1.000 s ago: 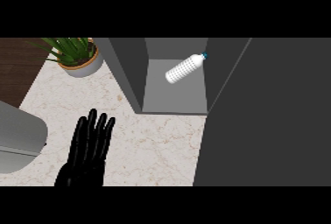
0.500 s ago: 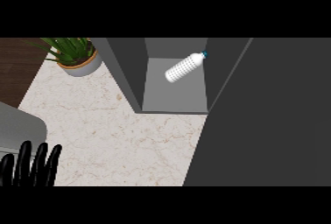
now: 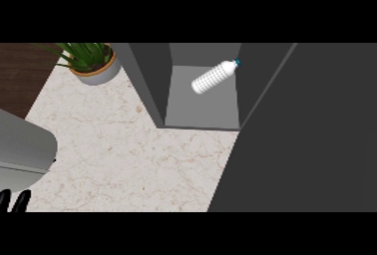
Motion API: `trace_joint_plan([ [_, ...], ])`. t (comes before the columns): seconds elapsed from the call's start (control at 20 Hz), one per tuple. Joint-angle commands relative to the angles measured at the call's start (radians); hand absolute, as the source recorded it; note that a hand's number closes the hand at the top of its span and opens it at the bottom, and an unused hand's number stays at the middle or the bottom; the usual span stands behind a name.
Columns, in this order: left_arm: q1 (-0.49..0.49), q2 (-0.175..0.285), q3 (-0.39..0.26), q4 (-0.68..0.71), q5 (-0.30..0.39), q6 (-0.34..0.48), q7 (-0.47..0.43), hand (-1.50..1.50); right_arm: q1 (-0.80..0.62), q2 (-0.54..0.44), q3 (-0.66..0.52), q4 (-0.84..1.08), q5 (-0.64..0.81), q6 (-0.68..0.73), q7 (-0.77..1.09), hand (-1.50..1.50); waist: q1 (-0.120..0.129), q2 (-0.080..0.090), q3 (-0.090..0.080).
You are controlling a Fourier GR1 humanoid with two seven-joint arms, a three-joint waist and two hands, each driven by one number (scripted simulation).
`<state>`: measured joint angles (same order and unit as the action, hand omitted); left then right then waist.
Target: Pick up the bottled water, place it into the cabinet and close the cabinet
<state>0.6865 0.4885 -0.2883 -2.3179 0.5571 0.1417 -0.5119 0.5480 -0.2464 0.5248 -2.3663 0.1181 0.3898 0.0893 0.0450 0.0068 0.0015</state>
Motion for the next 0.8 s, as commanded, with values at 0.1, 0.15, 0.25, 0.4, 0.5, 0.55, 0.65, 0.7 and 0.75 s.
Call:
trace_joint_plan([
  [0.1, 0.083, 0.024, 0.076, -0.049, 0.093, -0.082, -0.023, -1.5, -0.06, 0.161, 0.227, 0.022, -0.047, -0.033, 0.088, 1.5, 0.018, -0.009, -0.005],
  [0.15, 0.089, 0.043, 0.094, -0.029, 0.095, -0.118, -0.034, -1.5, -0.096, 0.178, 0.201, 0.075, -0.067, -0.031, 0.086, 1.5, 0.029, -0.006, -0.005],
  [0.25, 0.108, 0.044, 0.093, -0.052, 0.107, -0.137, -0.03, -1.5, -0.168, 0.211, 0.169, 0.074, -0.096, -0.038, 0.14, 1.5, 0.04, -0.003, -0.005],
  [0.4, 0.15, 0.065, 0.165, -0.026, 0.145, -0.206, -0.066, -1.5, -0.231, 0.239, 0.147, 0.105, -0.125, -0.081, 0.196, 1.5, 0.038, -0.005, -0.005],
  [0.5, 0.156, 0.068, 0.215, 0.028, 0.193, -0.253, -0.085, -1.5, -0.333, 0.241, 0.114, 0.144, -0.155, -0.132, 0.234, 1.5, 0.03, -0.004, -0.006],
  [0.55, 0.172, 0.052, 0.189, -0.005, 0.164, -0.24, -0.088, -1.5, -0.404, 0.242, 0.128, 0.177, -0.17, -0.155, 0.258, 1.5, 0.03, -0.003, -0.004],
  [0.65, 0.21, 0.075, 0.254, -0.006, 0.219, -0.288, -0.09, -1.5, -0.498, 0.243, 0.147, 0.213, -0.194, -0.271, 0.294, 1.5, 0.024, -0.005, -0.004],
  [0.7, 0.227, 0.084, 0.3, 0.009, 0.263, -0.322, -0.097, -1.5, -0.533, 0.244, 0.158, 0.234, -0.199, -0.306, 0.303, 1.5, 0.018, -0.006, -0.004],
  [0.75, 0.245, 0.086, 0.328, 0.022, 0.27, -0.345, -0.107, -1.5, -0.603, 0.244, 0.068, 0.287, -0.261, -0.317, 0.297, 1.5, 0.019, -0.003, -0.003],
])
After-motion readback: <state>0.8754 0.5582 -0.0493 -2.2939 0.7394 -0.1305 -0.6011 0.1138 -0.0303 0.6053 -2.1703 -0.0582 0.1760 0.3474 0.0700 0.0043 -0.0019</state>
